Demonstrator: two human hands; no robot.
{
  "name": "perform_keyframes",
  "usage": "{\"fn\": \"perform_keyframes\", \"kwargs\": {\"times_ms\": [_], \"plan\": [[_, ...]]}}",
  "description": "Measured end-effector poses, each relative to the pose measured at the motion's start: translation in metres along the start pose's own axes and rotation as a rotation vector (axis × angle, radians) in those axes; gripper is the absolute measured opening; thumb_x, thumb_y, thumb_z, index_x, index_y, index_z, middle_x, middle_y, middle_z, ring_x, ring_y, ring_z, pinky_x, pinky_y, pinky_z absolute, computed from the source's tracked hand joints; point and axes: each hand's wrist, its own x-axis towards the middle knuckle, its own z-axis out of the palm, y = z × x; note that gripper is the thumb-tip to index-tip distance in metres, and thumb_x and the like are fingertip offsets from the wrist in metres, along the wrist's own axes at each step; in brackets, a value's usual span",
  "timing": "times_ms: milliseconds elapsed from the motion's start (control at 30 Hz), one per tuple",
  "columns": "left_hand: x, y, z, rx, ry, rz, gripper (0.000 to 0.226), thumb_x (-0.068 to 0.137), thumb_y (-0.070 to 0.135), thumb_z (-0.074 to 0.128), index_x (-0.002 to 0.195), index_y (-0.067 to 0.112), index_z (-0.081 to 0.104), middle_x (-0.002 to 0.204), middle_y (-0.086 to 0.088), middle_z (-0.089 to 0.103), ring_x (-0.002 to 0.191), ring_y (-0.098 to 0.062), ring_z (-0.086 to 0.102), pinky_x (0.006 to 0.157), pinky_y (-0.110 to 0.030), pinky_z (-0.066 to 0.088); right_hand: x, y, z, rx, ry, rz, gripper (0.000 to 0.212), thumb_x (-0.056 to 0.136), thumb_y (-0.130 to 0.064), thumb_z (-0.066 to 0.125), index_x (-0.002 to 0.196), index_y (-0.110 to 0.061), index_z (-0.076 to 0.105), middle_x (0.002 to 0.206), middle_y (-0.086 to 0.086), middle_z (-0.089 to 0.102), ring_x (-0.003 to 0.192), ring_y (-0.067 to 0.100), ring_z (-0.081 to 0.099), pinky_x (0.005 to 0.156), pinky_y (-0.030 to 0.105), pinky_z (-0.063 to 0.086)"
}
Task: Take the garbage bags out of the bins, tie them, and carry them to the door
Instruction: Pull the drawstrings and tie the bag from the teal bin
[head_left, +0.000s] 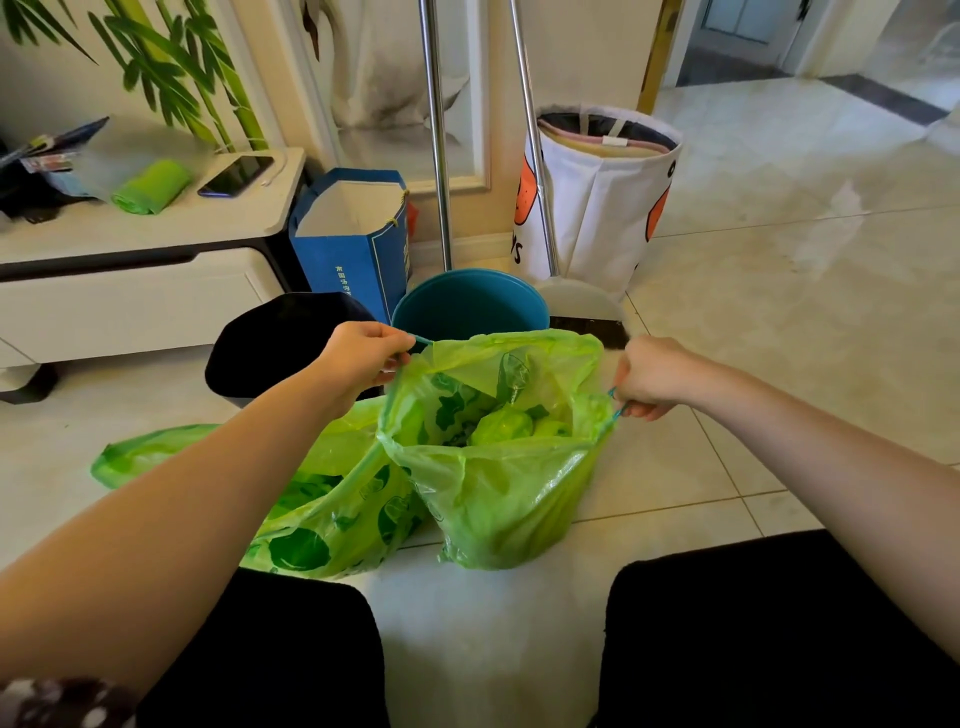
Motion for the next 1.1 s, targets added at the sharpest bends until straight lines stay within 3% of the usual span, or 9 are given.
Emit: {"fn": "perform_keyframes", "kwargs": {"times_ms": [233,333,467,600,733,867,1000,1100], "plan": [[-0.01,0.015,0.002,-0.027,0.034,0.049,0.016,0.087,0.019,0.066,0.075,0.01,0.066,0.067,-0.006,0.058,0.065,-0.016,0.063,0.077,-0.034,0.057,-0.013,-0.006,-0.015,0.194,0.02,-0.125,0.015,0.084,-0.012,0.064,0.07,-0.006,0.062,0.066,0.009,0.065,0.06,0.018,0.058,0.078,0.04,0.057],[-0.016,0.025,0.001,-0.058,0.069,0.098,0.02,0.088,0.022,0.066,0.071,0.012,0.063,0.066,-0.004,0.056,0.063,-0.016,0.062,0.075,-0.033,0.055,-0.017,-0.008,-0.022,0.306,0.043,-0.158,0.016,0.086,-0.014,0.063,0.073,-0.005,0.063,0.071,0.011,0.066,0.063,0.017,0.06,0.078,0.039,0.056],[-0.028,0.04,-0.002,-0.086,0.092,0.179,0.019,0.089,0.023,0.063,0.084,0.004,0.064,0.065,-0.003,0.053,0.06,-0.015,0.058,0.07,-0.03,0.052,-0.025,-0.016,-0.028,0.434,0.087,-0.183,0.014,0.09,-0.018,0.054,0.085,-0.006,0.06,0.063,0.007,0.071,0.06,0.017,0.068,0.071,0.031,0.053],[-0.043,0.055,-0.004,-0.133,0.093,0.27,0.02,0.09,0.023,0.062,0.089,0.003,0.064,0.064,-0.002,0.054,0.059,-0.014,0.056,0.064,-0.023,0.053,-0.034,-0.027,-0.028,0.561,0.213,-0.236,0.02,0.087,-0.016,0.06,0.071,-0.005,0.056,0.054,0.011,0.057,0.043,0.017,0.058,0.071,0.041,0.06],[-0.062,0.071,-0.001,-0.188,0.086,0.372,0.016,0.09,0.02,0.061,0.086,0.006,0.065,0.064,-0.001,0.058,0.059,-0.011,0.057,0.062,-0.019,0.053,-0.052,-0.045,-0.032,0.618,0.325,-0.332,0.025,0.083,-0.02,0.065,0.062,-0.01,0.056,0.051,0.007,0.052,0.048,0.02,0.058,0.06,0.03,0.055],[-0.076,0.084,0.0,-0.266,0.109,0.431,0.013,0.09,0.019,0.061,0.079,0.013,0.064,0.059,0.002,0.057,0.057,-0.01,0.055,0.066,-0.024,0.055,-0.063,-0.055,-0.039,0.985,0.244,-0.438,0.017,0.084,-0.008,0.063,0.067,-0.006,0.06,0.057,0.006,0.053,0.05,0.017,0.051,0.055,0.028,0.053],[-0.082,0.083,-0.003,-0.269,0.099,0.426,0.012,0.091,0.019,0.06,0.08,0.013,0.063,0.061,0.001,0.059,0.06,-0.011,0.058,0.067,-0.027,0.054,-0.066,-0.057,-0.035,0.948,0.223,-0.46,0.013,0.084,0.0,0.058,0.076,-0.007,0.066,0.067,0.007,0.058,0.057,0.015,0.051,0.063,0.03,0.051],[-0.088,0.086,-0.001,-0.282,0.076,0.501,0.011,0.091,0.014,0.06,0.083,0.008,0.064,0.062,0.0,0.062,0.061,-0.013,0.061,0.067,-0.025,0.055,-0.073,-0.062,-0.04,1.02,0.307,-0.61,0.017,0.087,0.001,0.057,0.076,-0.011,0.065,0.068,0.006,0.062,0.058,0.016,0.056,0.066,0.029,0.054]]}}
